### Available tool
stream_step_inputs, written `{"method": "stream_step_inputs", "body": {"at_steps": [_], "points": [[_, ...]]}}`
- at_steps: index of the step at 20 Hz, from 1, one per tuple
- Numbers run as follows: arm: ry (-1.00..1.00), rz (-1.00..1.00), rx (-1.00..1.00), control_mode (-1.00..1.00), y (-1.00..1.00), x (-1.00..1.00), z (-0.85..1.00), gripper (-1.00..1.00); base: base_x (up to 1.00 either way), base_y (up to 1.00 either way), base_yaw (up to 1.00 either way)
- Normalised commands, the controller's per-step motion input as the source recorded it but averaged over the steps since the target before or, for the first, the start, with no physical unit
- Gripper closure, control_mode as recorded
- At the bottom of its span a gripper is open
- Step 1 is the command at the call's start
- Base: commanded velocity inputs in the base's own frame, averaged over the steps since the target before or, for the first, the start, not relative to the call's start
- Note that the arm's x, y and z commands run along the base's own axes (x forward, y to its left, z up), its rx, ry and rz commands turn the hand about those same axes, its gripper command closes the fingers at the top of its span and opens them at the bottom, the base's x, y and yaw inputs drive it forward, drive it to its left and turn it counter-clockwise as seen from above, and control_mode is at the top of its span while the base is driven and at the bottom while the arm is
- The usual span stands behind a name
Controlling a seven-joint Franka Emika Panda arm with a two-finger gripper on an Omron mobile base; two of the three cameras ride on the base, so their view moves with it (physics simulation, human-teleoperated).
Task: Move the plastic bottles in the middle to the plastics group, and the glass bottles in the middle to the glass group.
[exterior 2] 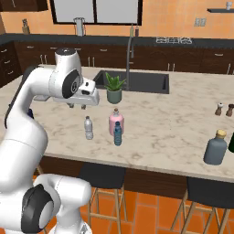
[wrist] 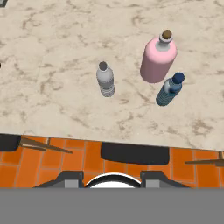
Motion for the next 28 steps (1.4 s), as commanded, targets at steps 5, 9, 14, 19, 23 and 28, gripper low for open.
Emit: {"method": "stream_step_inputs", "body": {"at_steps": [5, 9, 14, 19, 23, 28], "points": [[0.01, -0.10, 0.03, -1.00, -0.09, -0.12, -0.12, -1.00, 0.00, 0.00, 0.00], [0.00, -0.06, -0.01, -1.00, 0.11, 0.05, -0.38, -1.00, 0.00, 0.00, 0.00], [0.00, -0.02, -0.01, -1.00, 0.34, 0.39, -0.63, -1.00, 0.00, 0.00, 0.00], [0.00, -0.03, 0.00, -1.00, 0.25, 0.79, -0.31, -1.00, 0.00, 0.00, 0.00], [0.00, 0.00, 0.00, -1.00, -0.03, 0.64, 0.00, -1.00, 0.00, 0.00, 0.00], [0.00, 0.00, 0.00, -1.00, 0.01, 0.33, -0.16, -1.00, 0.00, 0.00, 0.00]]}}
